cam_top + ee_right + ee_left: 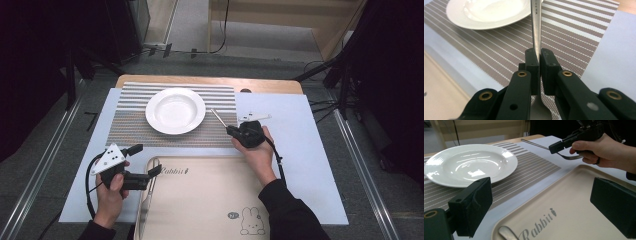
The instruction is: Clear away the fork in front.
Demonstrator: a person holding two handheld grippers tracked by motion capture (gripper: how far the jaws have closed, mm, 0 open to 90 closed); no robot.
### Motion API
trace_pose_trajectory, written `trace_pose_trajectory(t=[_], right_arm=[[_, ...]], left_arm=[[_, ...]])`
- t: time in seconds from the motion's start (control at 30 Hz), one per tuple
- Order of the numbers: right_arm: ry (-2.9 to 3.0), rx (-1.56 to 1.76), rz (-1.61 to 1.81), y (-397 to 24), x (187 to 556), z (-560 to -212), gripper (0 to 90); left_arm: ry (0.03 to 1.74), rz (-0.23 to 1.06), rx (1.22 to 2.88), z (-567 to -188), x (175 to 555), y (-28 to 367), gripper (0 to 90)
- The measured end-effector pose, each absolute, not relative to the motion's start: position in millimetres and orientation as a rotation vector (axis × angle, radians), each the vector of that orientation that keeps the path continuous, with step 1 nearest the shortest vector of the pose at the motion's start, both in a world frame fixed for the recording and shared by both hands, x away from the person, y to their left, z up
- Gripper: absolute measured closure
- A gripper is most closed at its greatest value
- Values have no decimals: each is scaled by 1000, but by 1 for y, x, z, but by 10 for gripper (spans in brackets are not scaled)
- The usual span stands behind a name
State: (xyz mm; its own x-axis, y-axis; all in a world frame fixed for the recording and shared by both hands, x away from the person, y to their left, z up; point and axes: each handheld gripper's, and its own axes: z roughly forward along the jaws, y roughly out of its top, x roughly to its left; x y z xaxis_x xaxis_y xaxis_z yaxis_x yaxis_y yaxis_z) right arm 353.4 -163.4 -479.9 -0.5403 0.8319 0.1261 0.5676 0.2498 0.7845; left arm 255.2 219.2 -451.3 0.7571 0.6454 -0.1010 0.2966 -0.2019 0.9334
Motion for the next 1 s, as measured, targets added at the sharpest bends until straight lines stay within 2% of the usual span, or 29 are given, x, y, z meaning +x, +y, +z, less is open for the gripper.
trace_pose_trajectory(t=[0.5, 1.0], right_arm=[[2190, 1249, 1297, -178, 314, -472, 838], [2157, 1199, 1387, -184, 280, -465, 837]], left_arm=[[677, 333, 1821, -444, 264, 170, 42], [676, 297, 1818, -441, 267, 145, 43]])
